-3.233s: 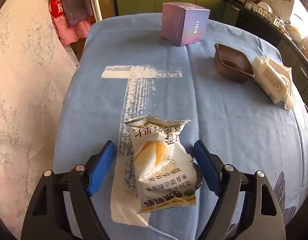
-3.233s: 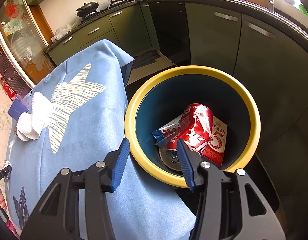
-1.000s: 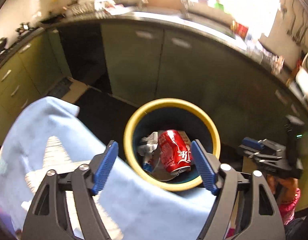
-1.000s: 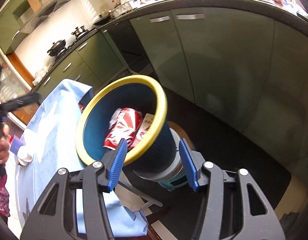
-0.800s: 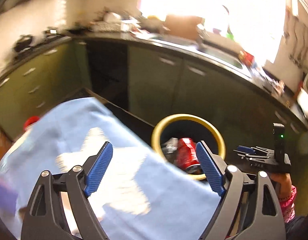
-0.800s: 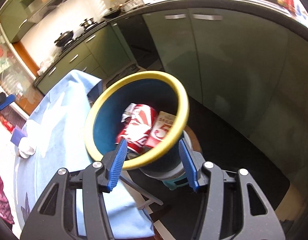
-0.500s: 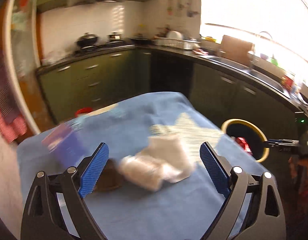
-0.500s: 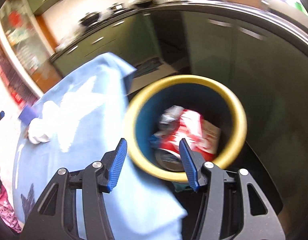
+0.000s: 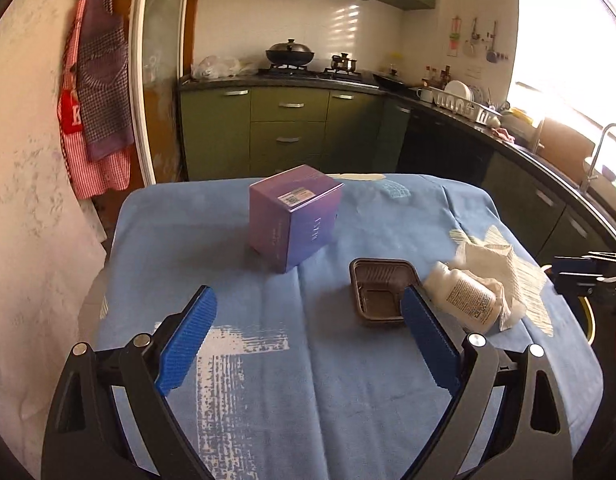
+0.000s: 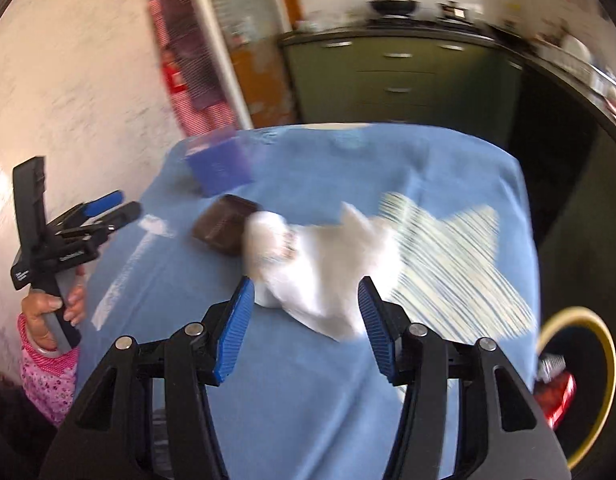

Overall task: Collect trash
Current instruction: 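Grasp the white pill bottle with the right tool and lift it, then carry the pill bottle over the bin and open the right tool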

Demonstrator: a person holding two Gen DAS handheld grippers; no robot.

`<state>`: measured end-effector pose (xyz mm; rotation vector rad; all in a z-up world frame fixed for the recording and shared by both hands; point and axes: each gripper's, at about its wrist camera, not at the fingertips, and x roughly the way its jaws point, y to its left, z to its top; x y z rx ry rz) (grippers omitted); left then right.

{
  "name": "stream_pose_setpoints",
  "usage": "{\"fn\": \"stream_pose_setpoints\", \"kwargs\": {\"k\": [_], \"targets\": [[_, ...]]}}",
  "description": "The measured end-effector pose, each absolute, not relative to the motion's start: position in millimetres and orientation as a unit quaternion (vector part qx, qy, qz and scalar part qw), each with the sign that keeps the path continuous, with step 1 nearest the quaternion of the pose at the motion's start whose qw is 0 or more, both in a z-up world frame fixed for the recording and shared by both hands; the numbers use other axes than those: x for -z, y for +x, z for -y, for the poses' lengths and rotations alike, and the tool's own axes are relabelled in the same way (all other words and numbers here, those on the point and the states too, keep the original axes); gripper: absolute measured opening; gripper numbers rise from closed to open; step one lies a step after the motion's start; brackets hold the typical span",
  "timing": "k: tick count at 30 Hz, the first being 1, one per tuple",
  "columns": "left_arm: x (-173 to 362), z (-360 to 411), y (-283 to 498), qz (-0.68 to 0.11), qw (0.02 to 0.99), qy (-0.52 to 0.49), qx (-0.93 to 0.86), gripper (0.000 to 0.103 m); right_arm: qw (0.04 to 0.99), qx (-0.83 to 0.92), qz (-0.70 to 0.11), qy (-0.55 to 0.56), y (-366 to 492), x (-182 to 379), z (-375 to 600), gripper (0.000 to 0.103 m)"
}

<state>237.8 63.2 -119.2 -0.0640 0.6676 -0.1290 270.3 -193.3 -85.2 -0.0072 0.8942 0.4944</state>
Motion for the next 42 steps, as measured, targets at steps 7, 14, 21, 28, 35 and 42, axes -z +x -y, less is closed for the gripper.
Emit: {"fn": "stream_pose_setpoints", "kwargs": {"k": [7, 14, 21, 28, 35, 42], "targets": [[118.4, -59.1, 238.5, -0.328, 0.942, -0.039, 0.062, 0.092, 0.848, -0.287, -0.437, -0.091, 296.6, 100.7, 123.7, 0.050], [118.5, -53.4, 236.0, -0.330, 0.941, -0.034, 0.070, 0.092, 0.829, -0.273, -0.472, -0.121, 317.1, 125.0, 118.6, 0.050], [121.1, -47.5, 236.1, -0.334, 0.939, -0.027, 0.073, 0.092, 0.819, -0.267, -0.490, -0.134, 328.8, 138.6, 108.8, 0.050], [122.4, -43.9, 236.1, -0.336, 0.939, -0.023, 0.073, 0.092, 0.812, -0.265, -0.502, -0.136, 335.4, 151.4, 104.2, 0.045], [124.5, -40.5, 236.2, -0.339, 0.938, -0.019, 0.074, 0.092, 0.819, -0.276, -0.494, -0.095, 331.3, 141.7, 112.1, 0.045], [127.6, -37.9, 238.7, -0.343, 0.936, -0.014, 0.076, 0.092, 0.826, -0.302, -0.475, -0.026, 321.8, 111.8, 131.8, 0.045]]}}
